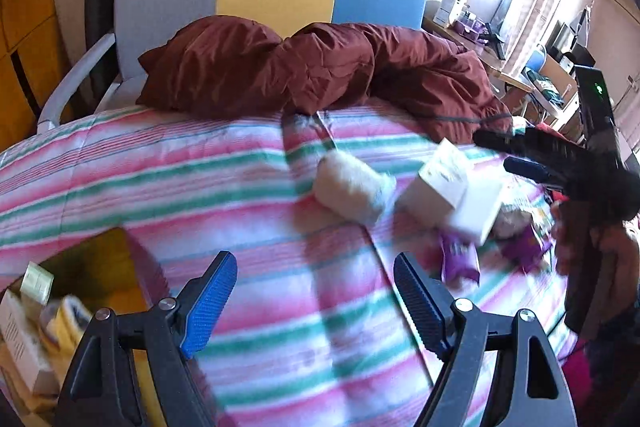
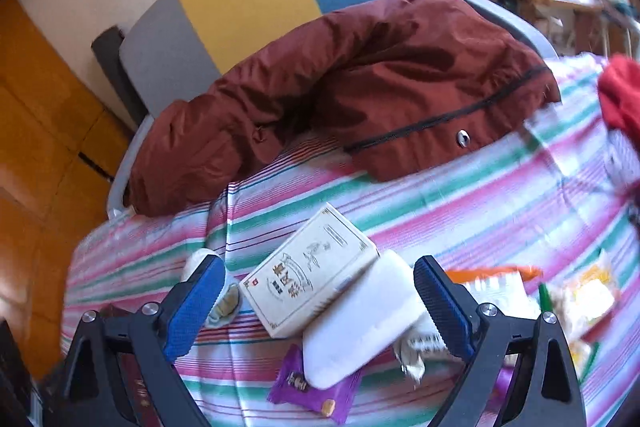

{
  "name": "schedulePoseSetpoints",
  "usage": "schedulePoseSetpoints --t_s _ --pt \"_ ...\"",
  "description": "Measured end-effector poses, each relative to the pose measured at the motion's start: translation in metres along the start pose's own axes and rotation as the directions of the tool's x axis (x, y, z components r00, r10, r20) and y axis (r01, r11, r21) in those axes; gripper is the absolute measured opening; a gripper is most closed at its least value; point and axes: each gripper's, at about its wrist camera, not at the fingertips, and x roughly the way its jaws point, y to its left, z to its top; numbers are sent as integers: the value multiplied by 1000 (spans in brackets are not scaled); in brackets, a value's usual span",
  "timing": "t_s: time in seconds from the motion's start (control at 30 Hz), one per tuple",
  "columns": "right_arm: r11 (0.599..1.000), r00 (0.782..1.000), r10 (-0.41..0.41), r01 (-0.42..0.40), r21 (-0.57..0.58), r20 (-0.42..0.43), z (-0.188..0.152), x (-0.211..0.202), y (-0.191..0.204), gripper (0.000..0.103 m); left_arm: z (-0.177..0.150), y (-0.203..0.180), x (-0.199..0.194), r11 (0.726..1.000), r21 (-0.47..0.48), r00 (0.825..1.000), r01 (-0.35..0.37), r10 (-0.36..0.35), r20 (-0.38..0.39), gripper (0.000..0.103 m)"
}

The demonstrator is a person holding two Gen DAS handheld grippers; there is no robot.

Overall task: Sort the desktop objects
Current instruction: 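Grasp the white sock roll with the left tool while the right tool grasps the white medicine box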

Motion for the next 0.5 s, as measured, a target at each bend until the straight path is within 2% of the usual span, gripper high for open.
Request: schedulePoseSetpoints --t_s 0.1,0.17,0.23,0.37,0.47,0.5 --pt "990 999 -19 15 -138 -30 -3 14 16 101 13 8 19 996 -73 997 59 -62 -40 82" --pt "964 997 -73 62 -258 -34 -8 23 26 103 19 16 31 987 -133 993 90 -99 -63 82" --pt "942 994 -106 88 -325 -40 -12 30 30 103 25 23 43 971 -197 985 133 -152 -87 82" --pt "910 991 -114 74 -407 -75 -17 41 35 103 35 29 68 931 -305 962 200 -246 -121 84" --pt "905 990 -110 65 -420 -84 -17 49 34 103 43 28 85 902 -365 946 230 -295 -134 86" --pt "903 990 -113 69 -425 -80 -16 50 34 103 46 27 89 900 -373 947 224 -292 -136 89"
